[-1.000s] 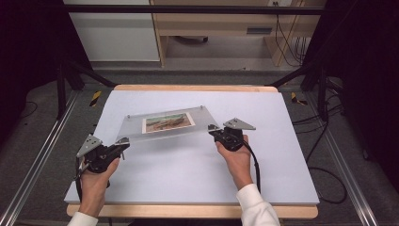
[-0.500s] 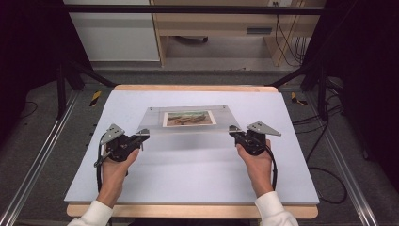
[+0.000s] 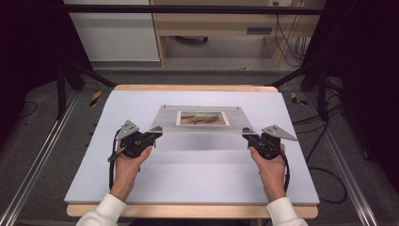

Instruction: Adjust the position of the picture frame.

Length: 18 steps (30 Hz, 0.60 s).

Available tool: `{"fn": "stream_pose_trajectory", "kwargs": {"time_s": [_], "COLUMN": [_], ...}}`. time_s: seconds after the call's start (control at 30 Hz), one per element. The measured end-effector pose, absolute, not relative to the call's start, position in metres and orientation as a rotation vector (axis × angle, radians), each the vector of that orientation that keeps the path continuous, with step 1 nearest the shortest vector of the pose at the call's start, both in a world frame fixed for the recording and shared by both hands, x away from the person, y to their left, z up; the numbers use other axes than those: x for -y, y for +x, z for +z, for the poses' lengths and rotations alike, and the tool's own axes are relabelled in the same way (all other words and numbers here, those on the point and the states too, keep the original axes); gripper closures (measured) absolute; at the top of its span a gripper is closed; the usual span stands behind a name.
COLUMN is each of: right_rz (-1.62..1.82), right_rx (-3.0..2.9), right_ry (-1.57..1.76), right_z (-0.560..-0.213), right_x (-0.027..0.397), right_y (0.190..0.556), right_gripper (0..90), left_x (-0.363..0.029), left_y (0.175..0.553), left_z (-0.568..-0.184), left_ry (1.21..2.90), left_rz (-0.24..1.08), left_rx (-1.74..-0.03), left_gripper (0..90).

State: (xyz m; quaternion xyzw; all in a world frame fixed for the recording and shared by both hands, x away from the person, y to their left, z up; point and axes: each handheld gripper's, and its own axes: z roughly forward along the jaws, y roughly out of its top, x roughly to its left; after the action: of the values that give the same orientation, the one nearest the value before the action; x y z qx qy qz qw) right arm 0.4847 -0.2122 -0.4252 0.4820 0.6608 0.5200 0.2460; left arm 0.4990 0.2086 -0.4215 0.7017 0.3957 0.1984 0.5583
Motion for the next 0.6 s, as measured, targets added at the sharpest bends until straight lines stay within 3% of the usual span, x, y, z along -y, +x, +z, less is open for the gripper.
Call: {"fn": "stream_pose_trajectory", "kwargs": {"time_s": [0.6], "right_rz": [1.406], "right_rx": [-1.773], "right_ry": [1.373], "right_z": [-0.441], "right_x": [0.227], "right_y": [0.483], "right_gripper": [84.4], "left_x": [-0.192], "left_y": [0.509], "left_z": [-0.433], "left_ry": [1.671], "left_rz": [0.461], "left_rx": [-0.928], "left_gripper": [82.9]}}
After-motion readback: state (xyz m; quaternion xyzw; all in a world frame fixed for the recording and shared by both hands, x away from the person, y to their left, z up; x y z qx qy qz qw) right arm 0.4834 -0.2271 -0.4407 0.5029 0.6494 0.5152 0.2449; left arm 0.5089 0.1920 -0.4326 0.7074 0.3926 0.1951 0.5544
